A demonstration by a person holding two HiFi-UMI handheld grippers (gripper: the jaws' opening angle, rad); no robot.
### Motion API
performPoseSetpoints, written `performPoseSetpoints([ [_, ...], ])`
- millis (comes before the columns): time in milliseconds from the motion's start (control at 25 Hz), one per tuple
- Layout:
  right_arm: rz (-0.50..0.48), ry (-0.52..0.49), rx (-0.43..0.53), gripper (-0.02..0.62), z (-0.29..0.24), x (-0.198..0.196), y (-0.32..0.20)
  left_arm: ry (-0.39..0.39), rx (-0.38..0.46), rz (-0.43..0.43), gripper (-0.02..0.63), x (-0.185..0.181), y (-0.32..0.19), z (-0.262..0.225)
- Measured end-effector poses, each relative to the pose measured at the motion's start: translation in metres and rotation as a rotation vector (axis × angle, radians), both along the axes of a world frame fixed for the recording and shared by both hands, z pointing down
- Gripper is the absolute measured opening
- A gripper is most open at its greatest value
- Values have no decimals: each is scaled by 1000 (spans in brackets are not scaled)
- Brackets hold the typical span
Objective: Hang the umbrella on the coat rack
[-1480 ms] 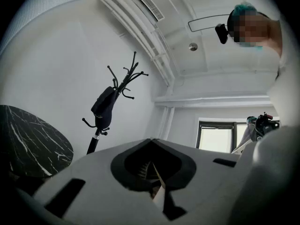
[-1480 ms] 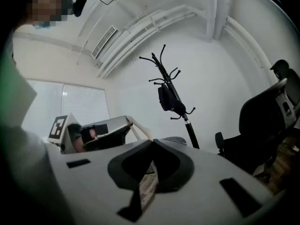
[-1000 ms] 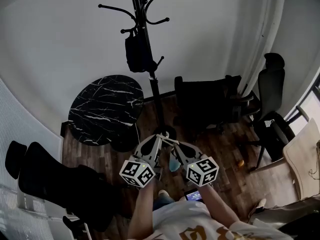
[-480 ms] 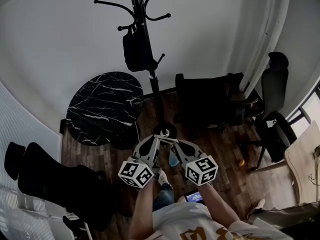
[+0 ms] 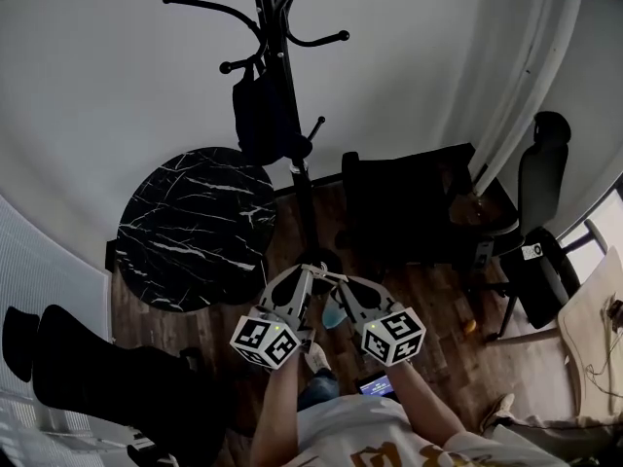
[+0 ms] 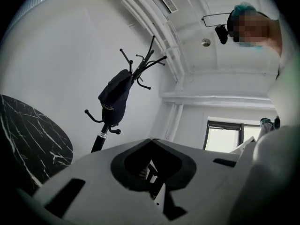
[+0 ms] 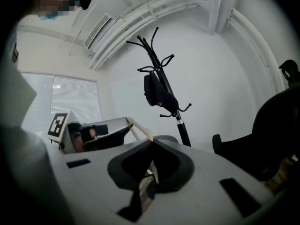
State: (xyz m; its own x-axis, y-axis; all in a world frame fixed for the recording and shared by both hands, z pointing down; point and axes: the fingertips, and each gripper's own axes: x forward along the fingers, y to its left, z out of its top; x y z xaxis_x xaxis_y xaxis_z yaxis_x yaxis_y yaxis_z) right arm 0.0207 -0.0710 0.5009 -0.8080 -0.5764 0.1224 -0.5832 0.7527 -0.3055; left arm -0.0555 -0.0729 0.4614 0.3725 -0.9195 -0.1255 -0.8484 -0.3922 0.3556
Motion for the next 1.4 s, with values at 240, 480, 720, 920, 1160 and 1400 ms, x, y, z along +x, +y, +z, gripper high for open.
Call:
performPoseSetpoints([
  [240, 66, 7, 24, 11, -4, -27, -63, 4, 8, 56, 18, -28, -62, -2],
  [480, 137, 10, 17, 11, 1, -47, -108, 12, 6, 128, 18, -47, -111, 1],
  [720, 204, 15, 11, 11, 4, -56, -138, 26, 10, 193, 18, -56, -139, 4],
  [920, 210, 15, 4, 11, 2, -64, -140, 33, 15, 215, 18, -62, -150, 1],
  [1160, 215, 9, 2, 11, 2, -64, -143, 38, 20, 224, 18, -60, -154, -1],
  [1400, 201, 0, 11, 11, 1, -66, -151, 26, 22, 221, 18, -62, -162, -2],
])
